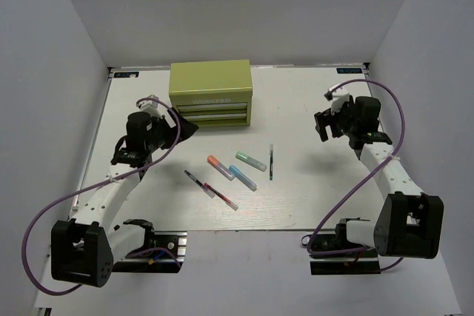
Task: Sort the stationery into containers
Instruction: Open the drawer in the storage box.
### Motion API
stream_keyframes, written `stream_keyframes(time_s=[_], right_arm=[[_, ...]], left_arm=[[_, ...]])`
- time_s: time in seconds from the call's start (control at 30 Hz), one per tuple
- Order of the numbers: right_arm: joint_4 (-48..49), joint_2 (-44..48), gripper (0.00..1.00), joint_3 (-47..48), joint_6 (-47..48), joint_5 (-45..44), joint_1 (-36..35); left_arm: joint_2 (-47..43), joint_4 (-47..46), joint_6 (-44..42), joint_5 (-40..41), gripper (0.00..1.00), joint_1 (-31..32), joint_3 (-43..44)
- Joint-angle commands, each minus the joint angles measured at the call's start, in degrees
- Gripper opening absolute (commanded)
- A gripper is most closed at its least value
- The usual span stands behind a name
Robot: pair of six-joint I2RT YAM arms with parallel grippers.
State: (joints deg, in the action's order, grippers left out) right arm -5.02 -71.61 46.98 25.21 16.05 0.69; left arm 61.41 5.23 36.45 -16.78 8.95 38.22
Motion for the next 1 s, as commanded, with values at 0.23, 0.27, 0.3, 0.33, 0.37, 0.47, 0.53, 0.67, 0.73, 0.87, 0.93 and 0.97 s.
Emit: stream_keyframes(time_s=[0.23, 0.27, 0.3, 0.33, 0.37, 0.47, 0.53, 0.67, 0.73, 0.87, 0.93, 0.97], right_arm=[[-8.07, 1.39, 0.9, 3.02, 9.41, 11.8, 0.19], [-8.86, 1.04, 0.9, 3.03, 11.16, 12.76, 0.28], [-12.87, 0.95, 0.9, 4.25, 12.74, 14.25, 0.28], [-15.09, 1.04, 0.9, 4.78, 17.8, 17.57, 0.37], [-16.94, 0.69, 0.9, 5.31, 20.03, 18.83, 0.37], [-22.31, 0.51, 0.9, 8.03, 23.91, 24.8, -0.07], [-21.45, 1.21, 0.76, 9.53, 24.45, 28.06, -0.16], [-17.93, 2.27, 0.35, 11.02, 23.83, 30.96, -2.25], [-16.44, 1.57, 0.35, 13.21, 23.48, 31.93, -4.46], [-13.36, -1.42, 0.54, 18.05, 19.28, 30.97, -9.38], [-11.96, -4.23, 0.54, 21.46, 18.82, 29.31, -12.88], [-11.42, -5.8, 0.54, 22.36, 18.13, 28.69, -14.73]], left_arm=[[3.36, -7.95, 4.24, -0.2, 0.99, 5.28, 0.46], [3.37, -7.96, 4.25, -0.19, 0.99, 5.29, 0.46], [3.98, -9.0, 5.03, 0.6, 0.99, 5.98, 0.46], [4.68, -9.8, 5.04, 1.3, 0.99, 5.99, -0.15], [4.69, -11.55, 6.0, 1.31, 0.99, 6.6, -0.68], [6.09, -16.11, 8.9, 2.54, 0.87, 7.66, -2.62], [6.62, -18.76, 12.06, 3.85, 0.77, 8.36, -4.63], [8.2, -29.63, 20.23, 7.62, 0.62, 8.98, -9.73], [8.82, -33.17, 24.45, 9.03, 0.62, 8.98, -12.37], [11.18, -39.06, 27.19, 12.64, 0.65, 9.51, -13.52], [12.94, -41.79, 27.71, 14.66, 0.66, 9.51, -12.91], [13.64, -42.41, 27.71, 15.19, 0.66, 9.51, -12.38]])
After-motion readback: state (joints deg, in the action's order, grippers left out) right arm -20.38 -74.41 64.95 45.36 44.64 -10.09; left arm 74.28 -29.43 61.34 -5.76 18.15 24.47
